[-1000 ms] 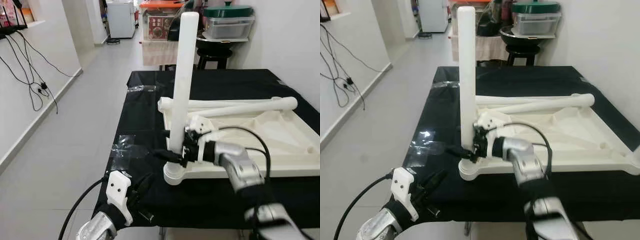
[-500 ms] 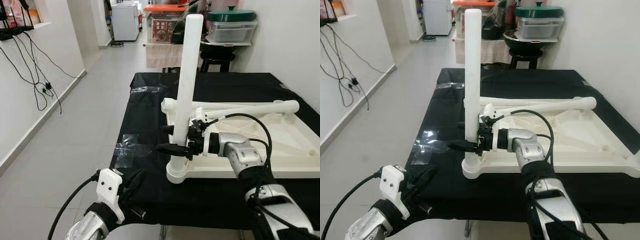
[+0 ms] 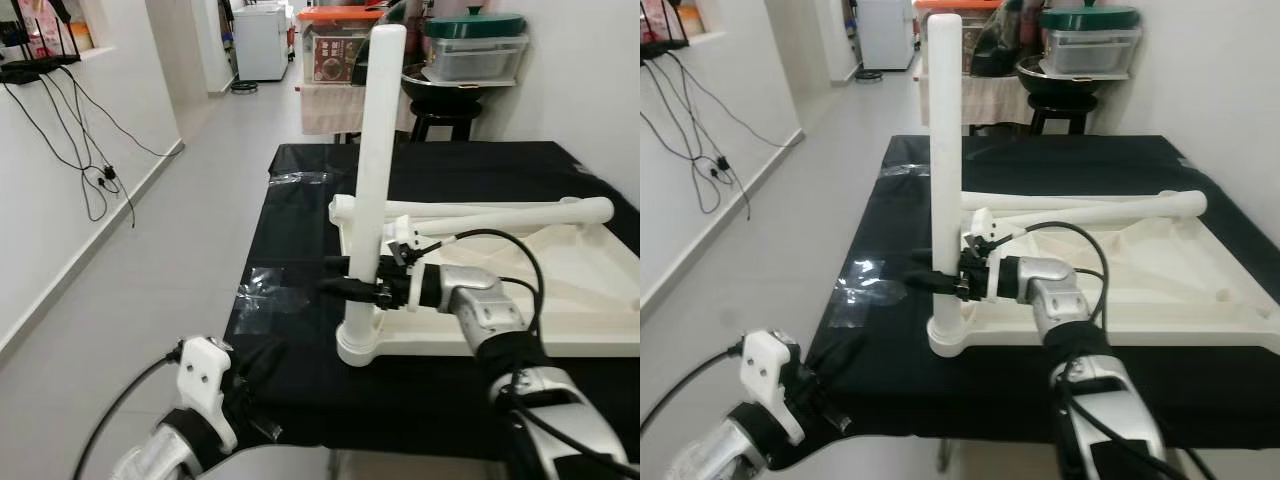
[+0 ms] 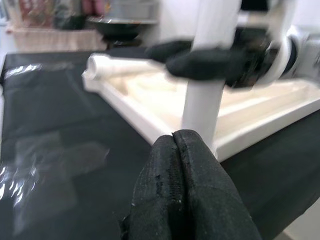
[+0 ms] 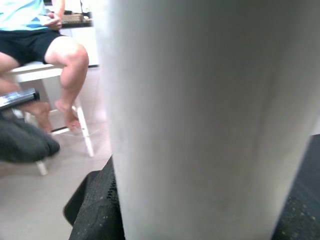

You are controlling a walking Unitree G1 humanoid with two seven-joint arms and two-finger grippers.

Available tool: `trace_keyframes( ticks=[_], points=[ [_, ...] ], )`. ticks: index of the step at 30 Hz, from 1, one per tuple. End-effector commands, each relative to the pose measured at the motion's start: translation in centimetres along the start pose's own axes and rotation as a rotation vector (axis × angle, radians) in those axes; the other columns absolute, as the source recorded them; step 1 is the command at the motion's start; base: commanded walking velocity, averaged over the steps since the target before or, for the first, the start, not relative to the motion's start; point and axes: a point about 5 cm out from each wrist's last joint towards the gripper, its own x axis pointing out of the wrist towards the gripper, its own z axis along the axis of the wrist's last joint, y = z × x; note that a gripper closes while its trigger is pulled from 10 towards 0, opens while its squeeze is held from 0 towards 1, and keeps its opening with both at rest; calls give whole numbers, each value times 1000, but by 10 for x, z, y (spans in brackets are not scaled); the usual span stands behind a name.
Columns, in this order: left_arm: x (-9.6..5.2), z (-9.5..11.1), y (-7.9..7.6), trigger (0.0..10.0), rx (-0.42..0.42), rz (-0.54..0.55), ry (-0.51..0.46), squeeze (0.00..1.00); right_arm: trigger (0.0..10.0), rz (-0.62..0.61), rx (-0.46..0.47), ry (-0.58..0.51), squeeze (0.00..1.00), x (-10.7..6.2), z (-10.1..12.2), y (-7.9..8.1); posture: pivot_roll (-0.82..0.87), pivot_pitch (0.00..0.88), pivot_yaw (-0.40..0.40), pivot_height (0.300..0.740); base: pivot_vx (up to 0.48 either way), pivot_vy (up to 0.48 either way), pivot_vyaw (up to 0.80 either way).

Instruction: Building children table

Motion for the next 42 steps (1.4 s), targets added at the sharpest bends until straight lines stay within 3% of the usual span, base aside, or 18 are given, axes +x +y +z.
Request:
trace_keyframes(
  ticks=[1, 3, 4, 5, 7, 9, 15, 16, 20, 21, 22, 25, 28, 29, 30, 33, 37, 42],
  points=[
    [-1, -2, -1, 10000, -25, -13, 20, 0, 0, -56, 6, 87, 0, 0, -15, 1, 8, 0, 40, 740, 0, 0, 0],
    [-5, -4, -12, 10000, -47, -76, 50, 0, 0, -365, -12, 156, 0, -5, -22, -1, -3, 0, 35, 740, 0, 0, 0],
    [-8, -8, -16, 10000, -58, -93, 76, 0, 0, -827, 10, 59, 0, -11, -19, -1, 13, 0, 38, 740, 0, 0, 0],
    [-11, -11, -17, 10000, -69, -97, 99, 0, 0, -1120, 115, -10, 0, -25, -25, 17, 19, 0, 44, 740, 0, 0, 0],
    [-11, -11, -17, 10000, -69, -97, 99, 0, 0, -1120, 115, -10, 0, -25, -25, 17, 19, 0, 44, 740, 0, 0, 0],
    [-16, -16, -16, 10000, -106, -72, 127, 0, 0, -1187, 254, -33, 0, -12, -37, 66, -7, 15, 60, 740, 0, 0, 0],
    [-16, -16, -16, 10000, -161, -46, 128, 0, 0, -1105, 207, -20, 0, 8, -32, 71, -7, 29, 46, 740, 0, 0, 0],
    [-15, -17, -14, 10000, -174, -28, 125, 0, 10000, -1090, 144, 14, 0, 8, -27, 59, -3, 32, 21, 740, 0, 0, 0],
    [-13, -16, -9, 10000, -198, 10, 107, 0, 10000, -1015, 73, 51, 0, 5, -15, 43, -10, 40, 8, 740, 0, 0, 0],
    [-11, -15, -6, 10000, -209, 26, 95, 0, 10000, -976, 66, 51, 784, 3, -11, 40, -12, 40, 6, 740, 0, 0, 0],
    [-8, -14, -6, 10000, -212, 12, 90, 0, 10000, -847, 51, 4, 1000, 5, 1, 41, -14, 41, 2, 740, 0, 0, 0],
    [-4, -13, -7, 10000, -198, -6, 92, 0, 10000, -729, 13, -44, 1000, 6, 15, 42, -20, 53, 8, 740, 0, 0, 0],
    [1, -12, -8, 10000, -178, -34, 98, 0, 10000, -455, -63, -113, 1000, 7, 38, 50, -30, 51, 15, 740, 0, 0, 0],
    [5, -11, -6, 10000, -167, -36, 97, 0, 10000, -306, -115, -94, 0, 6, 43, 51, -40, 46, 25, 740, 0, 0, 0],
    [8, -11, -5, 10000, -161, -36, 95, 0, 10000, -211, -145, -73, 0, 5, 45, 51, -40, 46, 25, 740, 0, 0, 0],
    [8, -11, -5, 10000, -161, -36, 95, 0, 10000, -211, -145, -73, 0, 5, 45, 51, -40, 46, 25, 740, 0, 0, 0],
    [12, -13, 3, 10000, -133, -27, 108, 0, 10000, 12, -128, 43, 0, 3, 34, 35, -13, 7, 34, 740, 0, 0, 0],
    [11, -14, 4, 10000, -128, -15, 107, 0, 10000, 76, -87, 72, 0, -1, 30, 27, -2, 0, 29, 740, 0, 0, 0]
  ],
)
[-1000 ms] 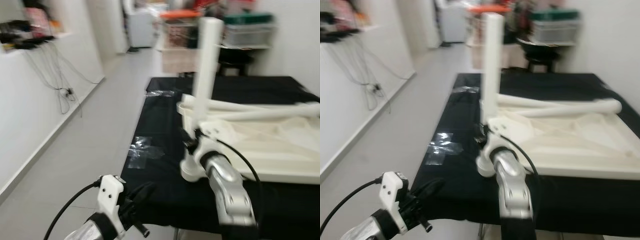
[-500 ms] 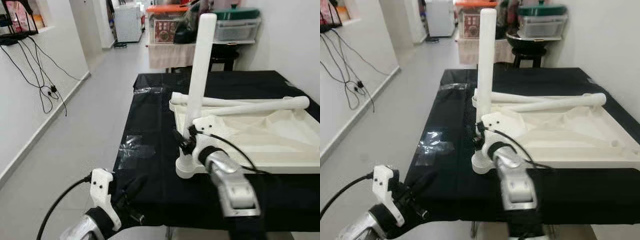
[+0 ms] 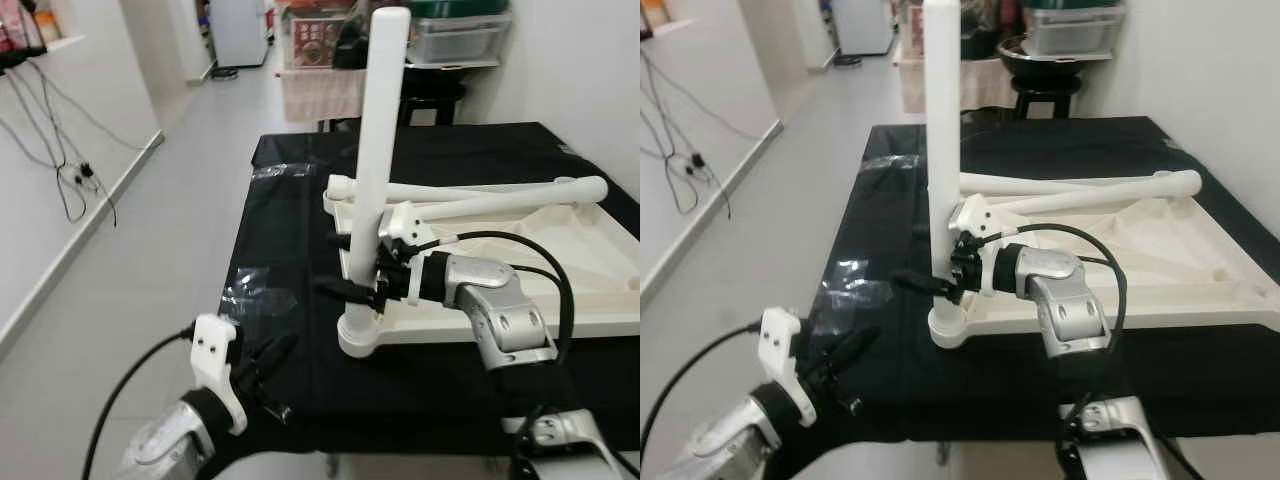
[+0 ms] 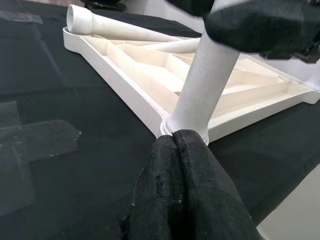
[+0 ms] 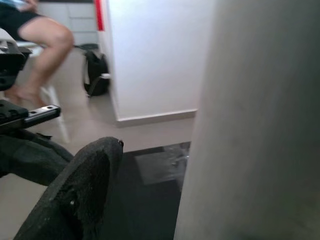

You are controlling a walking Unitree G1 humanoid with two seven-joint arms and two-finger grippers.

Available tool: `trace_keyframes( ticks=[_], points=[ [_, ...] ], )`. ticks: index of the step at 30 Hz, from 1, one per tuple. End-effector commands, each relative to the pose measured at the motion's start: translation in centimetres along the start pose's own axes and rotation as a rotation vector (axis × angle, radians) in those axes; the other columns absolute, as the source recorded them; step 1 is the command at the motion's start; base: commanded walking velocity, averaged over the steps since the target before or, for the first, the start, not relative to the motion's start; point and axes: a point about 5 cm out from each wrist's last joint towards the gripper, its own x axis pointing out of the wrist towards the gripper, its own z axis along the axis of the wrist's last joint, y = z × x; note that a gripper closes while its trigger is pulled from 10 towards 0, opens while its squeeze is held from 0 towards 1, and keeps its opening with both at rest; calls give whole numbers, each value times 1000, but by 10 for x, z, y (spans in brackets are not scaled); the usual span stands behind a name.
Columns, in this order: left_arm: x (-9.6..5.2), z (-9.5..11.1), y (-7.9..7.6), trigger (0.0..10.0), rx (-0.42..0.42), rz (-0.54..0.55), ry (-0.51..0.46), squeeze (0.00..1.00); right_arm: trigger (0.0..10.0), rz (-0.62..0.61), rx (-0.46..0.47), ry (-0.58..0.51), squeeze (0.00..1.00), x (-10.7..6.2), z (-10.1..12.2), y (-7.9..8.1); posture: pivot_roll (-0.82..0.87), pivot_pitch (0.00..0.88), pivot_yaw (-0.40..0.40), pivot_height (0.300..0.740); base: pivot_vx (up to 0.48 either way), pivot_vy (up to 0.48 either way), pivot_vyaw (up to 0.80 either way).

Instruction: Building children table

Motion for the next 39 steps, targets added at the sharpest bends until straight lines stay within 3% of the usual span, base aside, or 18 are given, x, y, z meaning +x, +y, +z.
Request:
trace_keyframes(
  ticks=[1, 4, 5, 19, 20, 21, 22, 23, 25, 28, 29, 31, 32, 33, 34, 35, 37, 39],
  points=[
    [-3, -4, 4, 10000, 12, 20, 22, 0, 10000, 89, 9, 12, 0, 11, -3, 7, -2, 0, 29, 740, 0, 0, 0],
    [-4, -5, 4, 10000, 16, 27, 19, 0, 10000, 102, 26, 13, 0, 10, -4, 5, -2, 0, 29, 740, 0, 0, 0],
    [-1, -6, 3, 10000, 22, 32, 12, 0, 0, 104, 78, 2, 0, 6, -6, -2, 11, 0, 13, 740, 0, 0, 0],
    [4, -8, 0, 10000, 12, -3, 15, 0, 0, 105, 114, -46, 0, -9, -15, -7, 0, 0, 17, 740, 0, 0, 0],
    [4, -6, -1, 10000, 23, -10, 16, 0, 0, -269, 244, -58, 0, 21, -38, 21, -24, 31, 11, 740, 0, 0, 0],
    [5, -5, -2, 10000, 41, -22, 20, 0, 0, -727, 348, 27, 0, 30, -58, 70, -59, 33, 47, 740, 0, 0, 0],
    [5, -5, -2, 10000, 41, -22, 20, 0, 0, -727, 348, 27, 0, 30, -58, 70, -59, 33, 47, 740, 0, 0, 0],
    [5, -5, -1, 10000, 45, -27, 23, 0, 0, -750, 313, 54, 0, 37, -58, 89, -59, 33, 47, 740, 0, 0, 0],
    [6, -6, -1, 10000, 48, -33, 27, 0, 0, -683, 301, 39, 0, 44, -57, 93, -54, 14, 38, 740, 0, 0, 0],
    [7, -7, -1, 10000, 46, -41, 31, 0, 0, -703, 297, 27, 0, 42, -56, 85, -38, 11, 27, 740, 0, 0, 0],
    [9, -8, 0, 10000, 42, -46, 33, 0, 0, -762, 296, -11, 0, 37, -49, 60, -36, 0, 21, 740, 0, 0, 0],
    [9, -8, 0, 10000, 41, -45, 33, 0, 0, -768, 285, -16, 0, 36, -46, 53, -36, 0, 21, 740, 0, 0, 0],
    [9, -8, 1, 10000, 41, -38, 27, 0, 6196, -773, 272, -13, 0, 35, -45, 50, -36, 0, 21, 740, 0, 0, 0],
    [10, -8, 1, 10000, 38, -30, 20, 0, 10000, -747, 270, -18, 0, 36, -44, 49, -39, 0, 19, 740, 0, 0, 0],
    [11, -8, 1, 10000, 35, -26, 16, 0, 10000, -701, 259, -26, 0, 37, -43, 48, -40, 0, 14, 740, 0, 0, 0],
    [12, -8, 1, 10000, 32, -24, 13, 0, 10000, -693, 258, -25, 1000, 38, -41, 51, -40, 0, 14, 740, 0, 0, 0],
    [14, -8, 0, 10000, 27, -26, 13, 0, 10000, -626, 263, -40, 1000, 41, -38, 55, -38, 0, 12, 740, 0, 0, 0],
    [17, -9, -1, 10000, 20, -37, 16, 0, 10000, -457, 274, -79, 1000, 45, -32, 63, -38, 0, 8, 740, 0, 0, 0]
  ],
)
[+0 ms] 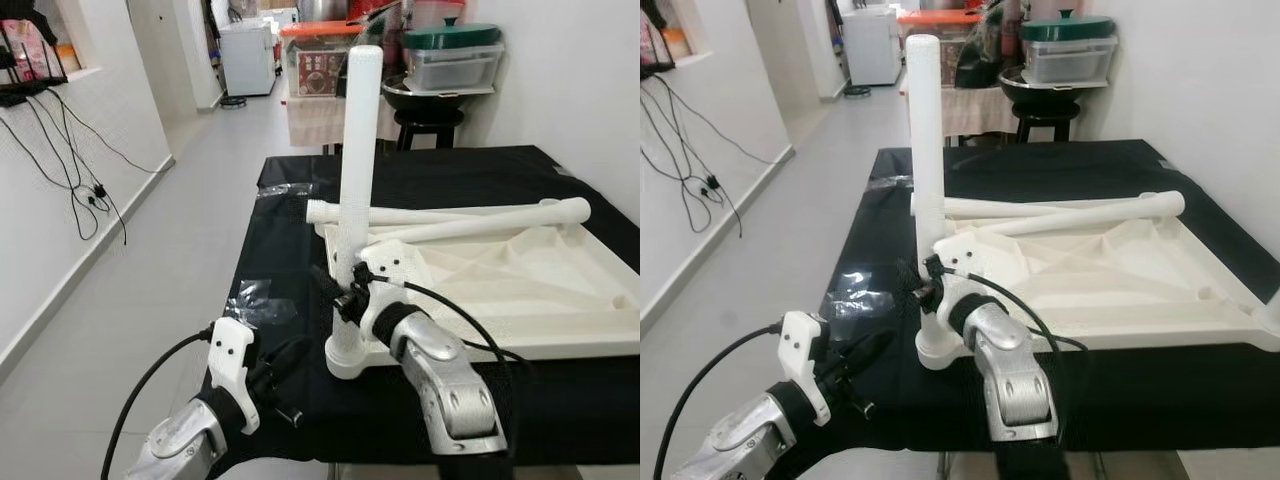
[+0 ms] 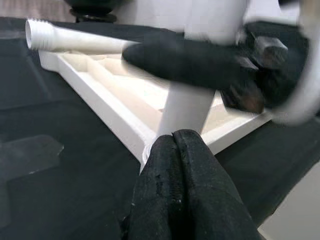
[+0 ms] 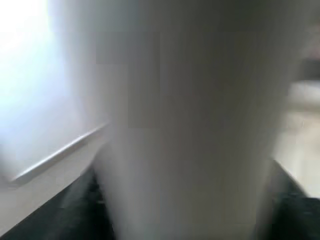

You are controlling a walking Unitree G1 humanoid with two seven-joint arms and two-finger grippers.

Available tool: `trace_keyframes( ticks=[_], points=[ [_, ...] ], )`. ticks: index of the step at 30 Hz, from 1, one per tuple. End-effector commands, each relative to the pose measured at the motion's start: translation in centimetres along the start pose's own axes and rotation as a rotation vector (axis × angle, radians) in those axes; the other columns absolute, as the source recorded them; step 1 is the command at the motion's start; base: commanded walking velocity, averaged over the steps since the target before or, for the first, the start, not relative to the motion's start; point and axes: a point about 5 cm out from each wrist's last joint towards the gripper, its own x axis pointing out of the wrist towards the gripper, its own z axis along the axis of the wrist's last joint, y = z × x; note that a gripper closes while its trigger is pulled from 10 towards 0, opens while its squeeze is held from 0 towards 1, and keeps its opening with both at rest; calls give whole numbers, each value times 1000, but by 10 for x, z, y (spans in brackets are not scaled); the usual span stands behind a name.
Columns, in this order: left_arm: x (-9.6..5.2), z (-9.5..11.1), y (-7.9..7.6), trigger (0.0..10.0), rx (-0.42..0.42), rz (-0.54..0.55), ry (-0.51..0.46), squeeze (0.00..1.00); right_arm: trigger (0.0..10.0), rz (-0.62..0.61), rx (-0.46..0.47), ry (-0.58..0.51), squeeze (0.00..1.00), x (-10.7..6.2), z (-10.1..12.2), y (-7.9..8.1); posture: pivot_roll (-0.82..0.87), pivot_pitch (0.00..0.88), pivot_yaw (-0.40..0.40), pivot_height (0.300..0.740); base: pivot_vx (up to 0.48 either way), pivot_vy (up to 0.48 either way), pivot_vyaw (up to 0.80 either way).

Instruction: Building children table

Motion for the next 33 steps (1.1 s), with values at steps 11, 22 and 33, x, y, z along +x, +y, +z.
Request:
trace_keyframes(
  ticks=[11, 22, 33],
  points=[
    [6, -3, -1, 10000, 1, -5, 3, 0, 10000, 556, -146, 45, 0, 0, 23, -36, 1, 0, -12, 740, 0, 0, 0],
    [5, -5, 0, 10000, -1, -3, 5, 0, 2549, 601, -109, 57, 0, 10, 41, -61, 23, 0, -15, 740, 0, 0, 0],
    [-7, -5, -1, 10000, 46, 24, 26, 0, 0, 601, -42, 97, 0, 0, 16, -74, 10, 0, -5, 740, 0, 0, 0]
  ],
)
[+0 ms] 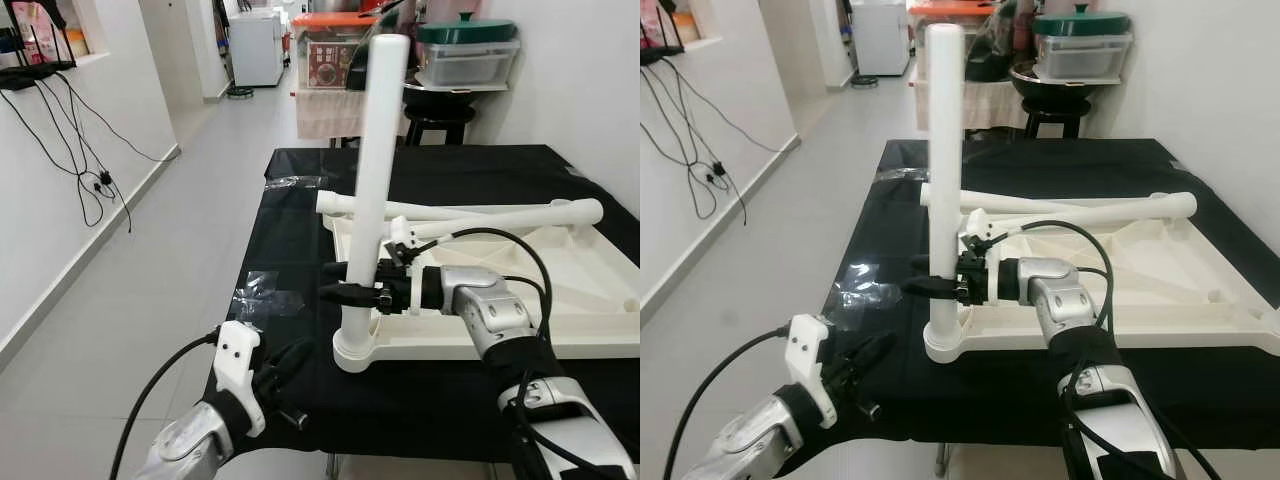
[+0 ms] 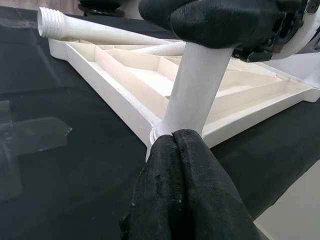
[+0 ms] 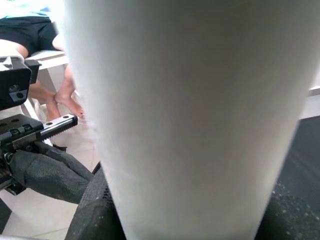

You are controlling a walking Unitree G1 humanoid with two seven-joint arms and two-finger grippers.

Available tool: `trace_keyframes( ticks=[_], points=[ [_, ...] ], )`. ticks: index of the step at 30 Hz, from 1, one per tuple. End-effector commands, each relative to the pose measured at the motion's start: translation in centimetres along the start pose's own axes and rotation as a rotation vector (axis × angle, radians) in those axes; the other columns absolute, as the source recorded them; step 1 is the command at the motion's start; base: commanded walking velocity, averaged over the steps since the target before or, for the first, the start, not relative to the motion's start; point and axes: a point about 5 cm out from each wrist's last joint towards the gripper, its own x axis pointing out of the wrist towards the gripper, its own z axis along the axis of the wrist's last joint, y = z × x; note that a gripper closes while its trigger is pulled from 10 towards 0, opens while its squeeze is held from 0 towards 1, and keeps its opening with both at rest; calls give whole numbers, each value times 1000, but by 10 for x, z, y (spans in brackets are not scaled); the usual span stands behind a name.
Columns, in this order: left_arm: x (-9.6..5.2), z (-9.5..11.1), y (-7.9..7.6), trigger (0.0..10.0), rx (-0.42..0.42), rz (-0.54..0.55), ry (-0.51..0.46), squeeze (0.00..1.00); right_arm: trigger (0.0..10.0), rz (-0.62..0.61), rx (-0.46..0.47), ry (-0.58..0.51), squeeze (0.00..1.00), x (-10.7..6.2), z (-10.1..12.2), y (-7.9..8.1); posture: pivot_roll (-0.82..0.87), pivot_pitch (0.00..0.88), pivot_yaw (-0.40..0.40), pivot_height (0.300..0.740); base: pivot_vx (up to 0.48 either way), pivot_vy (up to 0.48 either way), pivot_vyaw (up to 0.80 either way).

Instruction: Building children table

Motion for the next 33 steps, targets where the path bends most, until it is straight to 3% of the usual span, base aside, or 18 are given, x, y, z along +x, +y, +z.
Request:
trace_keyframes(
  ticks=[1, 5, 6, 7, 8, 9, 10, 13, 16, 21, 22, 23, 24, 29, 30, 31, 32, 33],
  points=[
    [-8, 0, -1, 10000, 29, 7, 20, 0, 0, -62, 31, 22, 0, -5, -21, 6, 2, 0, -2, 740, 0, 0, 0],
    [-11, -1, -3, 10000, 32, 5, 29, 0, 0, -128, 8, 42, 0, -7, -30, 7, 2, 0, -2, 740, 0, 0, 0],
    [-14, 0, -3, 10000, 56, 17, 30, 0, 0, -451, 25, 95, 0, -2, -41, 8, 1, 28, -11, 740, 0, 0, 0],
    [-14, 0, -3, 10000, 56, 17, 30, 0, 0, -451, 25, 95, 0, -2, -41, 8, 1, 28, -11, 740, 0, 0, 0],
    [-16, 1, -3, 10000, 74, 26, 30, 0, 0, -702, 34, 135, 0, -5, -48, 9, 1, 28, -11, 740, 0, 0, 0],
    [-17, 2, -4, 10000, 94, 22, 32, 0, 0, -812, 138, 116, 0, 9, -60, 39, -19, 46, 6, 740, 0, 0, 0],
    [-17, 2, -4, 10000, 94, 22, 32, 0, 0, -812, 138, 116, 0, 9, -60, 39, -19, 46, 6, 740, 0, 0, 0],
    [-15, 3, -3, 10000, 104, -2, 38, 0, 0, -854, 155, 92, 0, 29, -63, 72, -38, 55, 26, 740, 0, 0, 0],
    [-14, 3, -3, 10000, 105, -8, 40, 0, 0, -846, 147, 81, 0, 34, -62, 78, -38, 55, 26, 740, 0, 0, 0],
    [-9, 3, -5, 10000, 120, -47, 35, 0, 0, -868, 101, 87, 0, 30, -54, 55, -30, 38, -4, 740, 0, 0, 0],
    [-8, 3, -6, 10000, 124, -52, 28, 0, 10000, -866, 105, 99, 0, 29, -51, 46, -35, 41, 6, 740, 0, 0, 0],
    [-8, 3, -6, 10000, 124, -52, 28, 0, 10000, -866, 105, 99, 0, 29, -51, 46, -35, 41, 6, 740, 0, 0, 0],
    [-7, 3, -6, 10000, 127, -55, 23, 0, 10000, -837, 109, 87, 1000, 29, -48, 42, -34, 38, 8, 740, 0, 0, 0],
    [-6, 3, -5, 10000, 122, -60, 18, 0, 10000, -720, 54, 25, 1000, 32, -30, 37, -34, 31, 10, 740, 0, 0, 0],
    [-6, 3, -6, 10000, 122, -62, 15, 0, 10000, -643, 29, -9, 663, 31, -22, 34, -32, 30, 10, 740, 0, 0, 0],
    [-6, 3, -6, 10000, 122, -65, 13, 0, 10000, -599, 14, -28, 663, 29, -16, 34, -25, 23, 6, 740, 0, 0, 0],
    [-5, 2, -6, 10000, 126, -67, 10, 0, 10000, -518, -61, -16, 0, 26, -11, 34, -11, 14, -1, 740, 0, 0, 0],
    [-5, 2, -7, 10000, 128, -68, 7, 0, 10000, -466, -112, 1, 0, 24, -9, 35, -11, 14, -1, 740, 0, 0, 0]
  ],
)
